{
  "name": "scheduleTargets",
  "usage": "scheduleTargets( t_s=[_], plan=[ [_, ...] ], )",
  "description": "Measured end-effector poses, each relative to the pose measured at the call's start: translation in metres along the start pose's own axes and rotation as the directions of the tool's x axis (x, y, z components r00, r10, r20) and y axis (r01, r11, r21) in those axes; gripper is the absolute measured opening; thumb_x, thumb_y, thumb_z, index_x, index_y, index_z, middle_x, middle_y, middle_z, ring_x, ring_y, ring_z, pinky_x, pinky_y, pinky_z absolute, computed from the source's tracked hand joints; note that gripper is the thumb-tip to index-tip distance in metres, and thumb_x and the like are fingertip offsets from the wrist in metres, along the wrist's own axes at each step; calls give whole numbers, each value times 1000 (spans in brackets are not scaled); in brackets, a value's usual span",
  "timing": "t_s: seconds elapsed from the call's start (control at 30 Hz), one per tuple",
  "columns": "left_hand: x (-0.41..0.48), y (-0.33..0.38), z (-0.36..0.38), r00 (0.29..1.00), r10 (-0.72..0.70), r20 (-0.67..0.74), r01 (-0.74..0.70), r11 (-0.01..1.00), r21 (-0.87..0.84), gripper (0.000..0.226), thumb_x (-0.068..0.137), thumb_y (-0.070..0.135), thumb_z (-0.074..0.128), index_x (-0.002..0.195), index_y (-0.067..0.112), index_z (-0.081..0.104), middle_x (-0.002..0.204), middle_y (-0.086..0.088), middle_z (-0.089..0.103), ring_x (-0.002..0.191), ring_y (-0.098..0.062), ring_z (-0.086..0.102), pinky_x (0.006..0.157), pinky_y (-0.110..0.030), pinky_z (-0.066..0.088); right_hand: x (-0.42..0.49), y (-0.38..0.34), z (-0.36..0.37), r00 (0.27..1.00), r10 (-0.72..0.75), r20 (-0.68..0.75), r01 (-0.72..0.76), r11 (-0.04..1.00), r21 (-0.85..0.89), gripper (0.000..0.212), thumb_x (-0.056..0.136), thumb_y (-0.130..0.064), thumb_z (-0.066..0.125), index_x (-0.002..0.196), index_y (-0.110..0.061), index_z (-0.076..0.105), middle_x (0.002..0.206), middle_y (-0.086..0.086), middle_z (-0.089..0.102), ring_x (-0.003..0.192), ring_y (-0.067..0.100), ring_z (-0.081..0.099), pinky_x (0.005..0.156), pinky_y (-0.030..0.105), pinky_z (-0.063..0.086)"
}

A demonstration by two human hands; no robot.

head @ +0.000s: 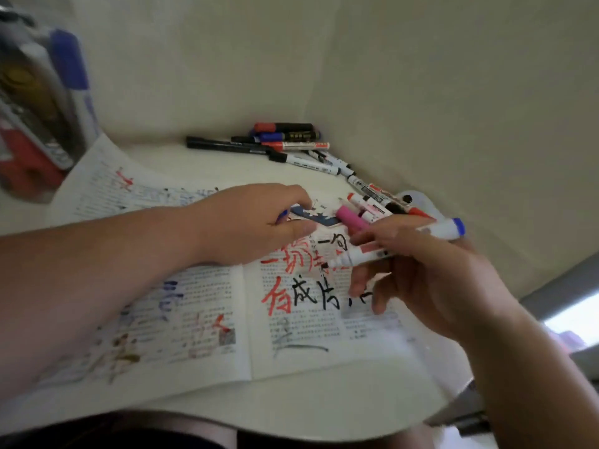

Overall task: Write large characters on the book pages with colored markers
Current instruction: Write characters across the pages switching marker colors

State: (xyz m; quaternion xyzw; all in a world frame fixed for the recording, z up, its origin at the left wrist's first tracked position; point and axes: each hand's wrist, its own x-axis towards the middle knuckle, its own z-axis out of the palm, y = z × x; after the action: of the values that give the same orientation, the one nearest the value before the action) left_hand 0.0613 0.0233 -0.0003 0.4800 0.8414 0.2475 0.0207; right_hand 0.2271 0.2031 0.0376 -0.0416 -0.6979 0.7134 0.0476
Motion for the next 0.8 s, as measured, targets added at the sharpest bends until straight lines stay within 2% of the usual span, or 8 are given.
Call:
scheduleTargets(
  t_s=[0.07,0.13,0.23,0.33,0.4,0.5,0.7,0.8],
  plan=[
    [1,-2,2,1000,5,4,-5,999,32,36,97,54,48,128,38,52,88,17,52,80,5,49,65,-20,32,-15,8,-2,985,75,157,-64,995,-74,29,71,-16,87,95,-2,77,85,29,72,71,40,71,58,39,59],
    [2,-4,4,1000,7,-2,-7,1000,12,30,99,42,50,129,36,52,91,19,51,83,0,48,70,-23,33,-21,16,-2,988,74,135,-50,984,-170,28,67,-11,91,91,-9,77,82,25,72,68,35,70,63,40,60],
    [2,-5,4,1000,-6,-17,5,999,-49,28,101,24,46,126,34,54,92,17,53,85,5,50,70,-13,32,-22,24,0,999,38,-17,-42,951,-307,11,72,-11,78,82,-14,74,65,18,63,48,22,56,46,27,50],
    [2,-4,2,1000,-7,-24,5,998,-70,29,98,18,42,121,33,53,89,24,50,84,13,48,70,-10,33,-23,27,0,999,17,-51,-34,934,-356,9,75,-19,75,83,-16,74,63,17,65,45,17,53,41,21,41],
    [3,-4,2,999,0,-37,-3,997,-72,29,97,16,42,119,32,52,92,22,52,87,6,50,73,-11,35,-24,27,2,999,37,-33,-46,941,-336,10,76,-19,74,85,-16,75,65,16,69,45,15,55,41,19,41],
    [3,-4,4,998,8,-66,-13,997,-75,33,96,14,42,123,30,53,100,15,58,89,-5,51,74,-22,38,-25,31,4,1000,1,-7,-3,933,-360,11,76,-16,74,86,-12,73,64,10,68,49,11,58,45,16,42],
    [2,-5,6,990,43,-137,-50,998,-46,37,96,20,58,129,36,54,112,16,66,97,-7,56,83,-25,42,-27,38,2,976,-150,-159,74,911,-406,3,75,-13,70,77,-15,68,54,-6,59,45,2,51,47,11,38],
    [2,-5,5,988,51,-144,-55,998,-24,39,91,31,68,127,40,56,114,16,68,99,-6,58,83,-25,41,-28,39,3,979,-176,-105,104,869,-484,6,76,-16,72,81,-20,71,60,-8,65,52,4,58,53,12,43]
  ],
)
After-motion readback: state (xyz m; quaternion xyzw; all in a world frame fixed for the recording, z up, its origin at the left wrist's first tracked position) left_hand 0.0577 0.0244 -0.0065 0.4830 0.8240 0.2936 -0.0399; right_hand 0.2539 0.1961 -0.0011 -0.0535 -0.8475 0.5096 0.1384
